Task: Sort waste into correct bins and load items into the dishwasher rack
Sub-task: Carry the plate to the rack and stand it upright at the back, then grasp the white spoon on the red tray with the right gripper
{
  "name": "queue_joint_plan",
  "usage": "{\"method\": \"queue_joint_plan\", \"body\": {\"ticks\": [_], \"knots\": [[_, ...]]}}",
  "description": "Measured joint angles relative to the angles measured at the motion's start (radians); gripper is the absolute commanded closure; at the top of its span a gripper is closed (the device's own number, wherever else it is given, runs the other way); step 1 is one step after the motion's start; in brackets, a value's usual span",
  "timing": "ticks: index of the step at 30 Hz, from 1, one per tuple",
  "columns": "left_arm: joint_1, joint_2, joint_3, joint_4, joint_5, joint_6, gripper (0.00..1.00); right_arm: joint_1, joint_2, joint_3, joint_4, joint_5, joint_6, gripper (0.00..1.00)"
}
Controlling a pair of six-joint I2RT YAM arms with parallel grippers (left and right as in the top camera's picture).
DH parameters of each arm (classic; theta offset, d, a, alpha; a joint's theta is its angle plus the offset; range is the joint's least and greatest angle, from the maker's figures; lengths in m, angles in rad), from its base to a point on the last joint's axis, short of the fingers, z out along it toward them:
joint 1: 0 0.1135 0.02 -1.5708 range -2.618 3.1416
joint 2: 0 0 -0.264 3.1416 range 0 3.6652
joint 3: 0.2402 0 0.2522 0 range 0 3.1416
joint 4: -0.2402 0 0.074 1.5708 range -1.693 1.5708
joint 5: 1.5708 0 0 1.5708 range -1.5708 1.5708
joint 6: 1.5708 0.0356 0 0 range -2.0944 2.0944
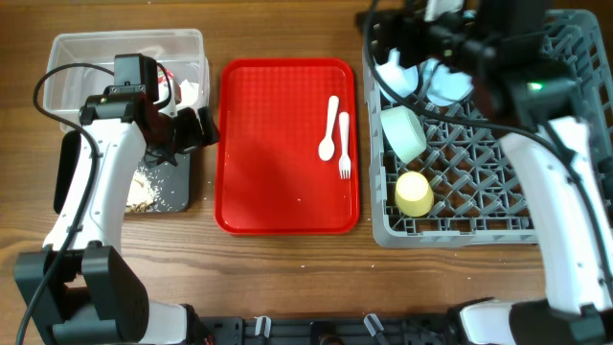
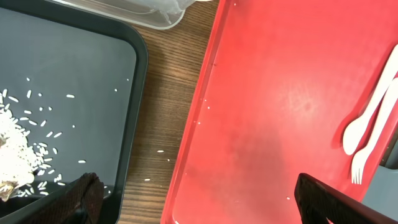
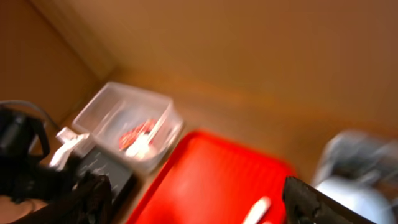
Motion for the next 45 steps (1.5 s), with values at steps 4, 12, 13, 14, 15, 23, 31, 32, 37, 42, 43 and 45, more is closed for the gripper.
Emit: {"method": "queue_joint_plan", "body": {"ticks": [4, 12, 13, 14, 15, 23, 31, 32, 37, 42, 43, 45], "knots": [[0.000, 0.000, 0.000, 0.000, 0.000, 0.000, 0.00, 0.097, 0.116, -0.014, -0.083, 0.110, 0.165, 0.14], [0.000, 0.000, 0.000, 0.000, 0.000, 0.000, 0.00, 0.223, 0.369, -0.032, -0.215, 0.339, 0.365, 0.26], [0.000, 0.000, 0.000, 0.000, 0.000, 0.000, 0.00, 0.225, 0.396, -0.032, -0.224, 0.346, 0.380, 0.28], [0.000, 0.000, 0.000, 0.000, 0.000, 0.000, 0.00, 0.225, 0.426, -0.032, -0.230, 0.354, 0.392, 0.30], [0.000, 0.000, 0.000, 0.000, 0.000, 0.000, 0.00, 0.225, 0.447, -0.032, -0.236, 0.358, 0.397, 0.32], [0.000, 0.000, 0.000, 0.000, 0.000, 0.000, 0.00, 0.224, 0.582, -0.034, -0.223, 0.377, 0.432, 0.41], [0.000, 0.000, 0.000, 0.000, 0.000, 0.000, 0.00, 0.224, 0.604, -0.034, -0.174, 0.380, 0.435, 0.48], [0.000, 0.000, 0.000, 0.000, 0.000, 0.000, 0.00, 0.224, 0.605, -0.034, -0.174, 0.380, 0.435, 0.48], [0.000, 0.000, 0.000, 0.000, 0.000, 0.000, 0.00, 0.225, 0.624, -0.034, -0.166, 0.380, 0.431, 0.53], [0.000, 0.000, 0.000, 0.000, 0.000, 0.000, 0.00, 0.225, 0.661, -0.034, -0.145, 0.381, 0.429, 0.66], [0.000, 0.000, 0.000, 0.000, 0.000, 0.000, 0.00, 0.225, 0.663, -0.034, -0.143, 0.381, 0.427, 0.69], [0.000, 0.000, 0.000, 0.000, 0.000, 0.000, 0.00, 0.225, 0.663, -0.034, -0.140, 0.383, 0.426, 0.79]]}}
